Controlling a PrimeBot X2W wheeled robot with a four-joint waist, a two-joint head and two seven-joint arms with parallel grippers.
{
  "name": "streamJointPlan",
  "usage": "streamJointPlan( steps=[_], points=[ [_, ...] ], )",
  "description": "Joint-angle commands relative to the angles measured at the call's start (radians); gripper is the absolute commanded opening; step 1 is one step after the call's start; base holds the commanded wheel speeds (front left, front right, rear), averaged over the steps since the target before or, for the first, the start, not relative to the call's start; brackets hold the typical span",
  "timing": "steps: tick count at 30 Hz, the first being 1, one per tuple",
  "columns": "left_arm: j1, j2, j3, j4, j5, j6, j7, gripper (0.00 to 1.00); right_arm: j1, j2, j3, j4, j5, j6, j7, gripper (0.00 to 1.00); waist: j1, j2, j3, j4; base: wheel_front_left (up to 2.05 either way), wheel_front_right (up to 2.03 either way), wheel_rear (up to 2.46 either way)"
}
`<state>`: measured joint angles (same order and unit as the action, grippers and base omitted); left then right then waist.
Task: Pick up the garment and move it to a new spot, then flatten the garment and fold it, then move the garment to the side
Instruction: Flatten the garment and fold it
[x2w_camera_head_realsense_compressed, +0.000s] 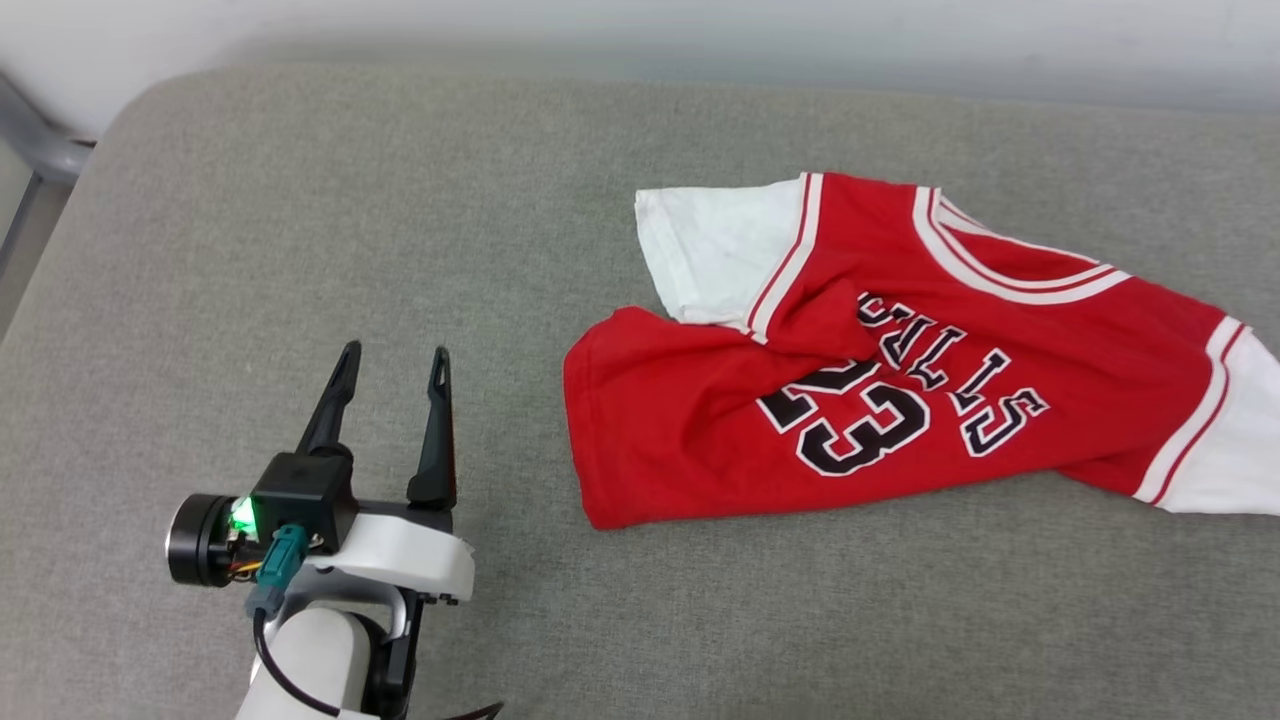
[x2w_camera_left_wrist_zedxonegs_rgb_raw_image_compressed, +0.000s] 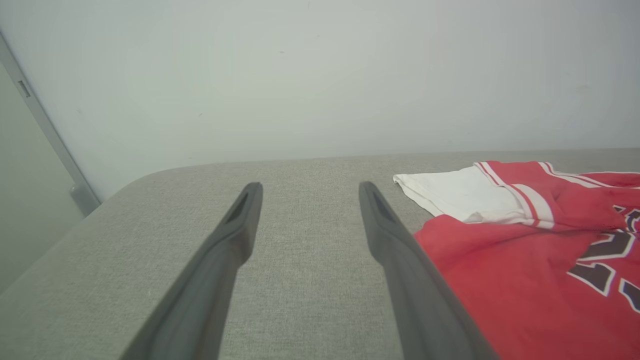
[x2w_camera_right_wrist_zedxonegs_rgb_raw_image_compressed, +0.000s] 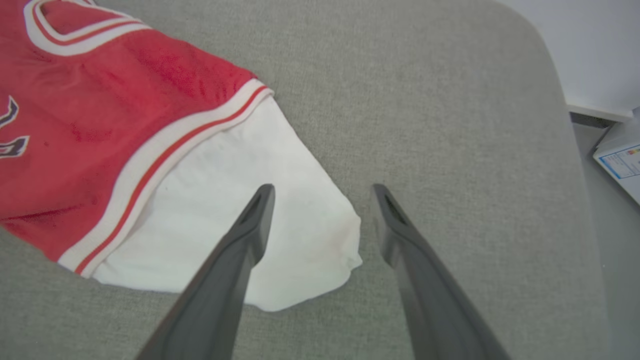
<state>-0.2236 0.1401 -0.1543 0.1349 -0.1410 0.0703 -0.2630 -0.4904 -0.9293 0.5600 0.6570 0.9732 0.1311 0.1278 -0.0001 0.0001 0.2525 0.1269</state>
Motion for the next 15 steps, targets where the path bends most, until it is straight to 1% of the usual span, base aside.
streamJointPlan(
  steps=[1, 6, 10, 13, 15],
  points=[
    [0.020, 0.010, 0.011, 0.005, 0.004, -0.004, -0.002, 1.00, -0.013, 0.027, -0.031, 0.003, -0.038, -0.001, -0.073, 1.00, 0.0001, -0.0001, -0.037, -0.023, 0.00, 0.00, 0.00],
    [0.027, 0.029, 0.022, 0.003, -0.004, -0.019, -0.002, 1.00, 0.028, 0.087, -0.122, -0.015, -0.145, -0.001, -0.220, 1.00, 0.0001, -0.0001, -0.075, -0.054, 0.00, 0.00, 0.00],
    [-0.016, 0.053, 0.031, 0.002, -0.015, -0.041, 0.000, 1.00, 0.060, 0.149, -0.228, -0.037, -0.247, -0.001, -0.310, 1.00, 0.0001, -0.0001, -0.081, -0.083, 0.00, 0.00, 0.00],
    [-0.057, 0.069, 0.033, 0.003, -0.024, -0.057, 0.016, 1.00, 0.106, 0.209, -0.316, -0.073, -0.333, -0.001, -0.338, 1.00, 0.0001, -0.0001, -0.081, -0.104, 0.00, 0.00, 0.00],
    [-0.101, 0.089, 0.033, 0.010, -0.030, -0.078, 0.037, 1.00, 0.139, 0.244, -0.383, -0.113, -0.395, -0.001, -0.345, 1.00, 0.0001, -0.0001, -0.082, -0.115, 0.00, 0.00, 0.00]
  ],
)
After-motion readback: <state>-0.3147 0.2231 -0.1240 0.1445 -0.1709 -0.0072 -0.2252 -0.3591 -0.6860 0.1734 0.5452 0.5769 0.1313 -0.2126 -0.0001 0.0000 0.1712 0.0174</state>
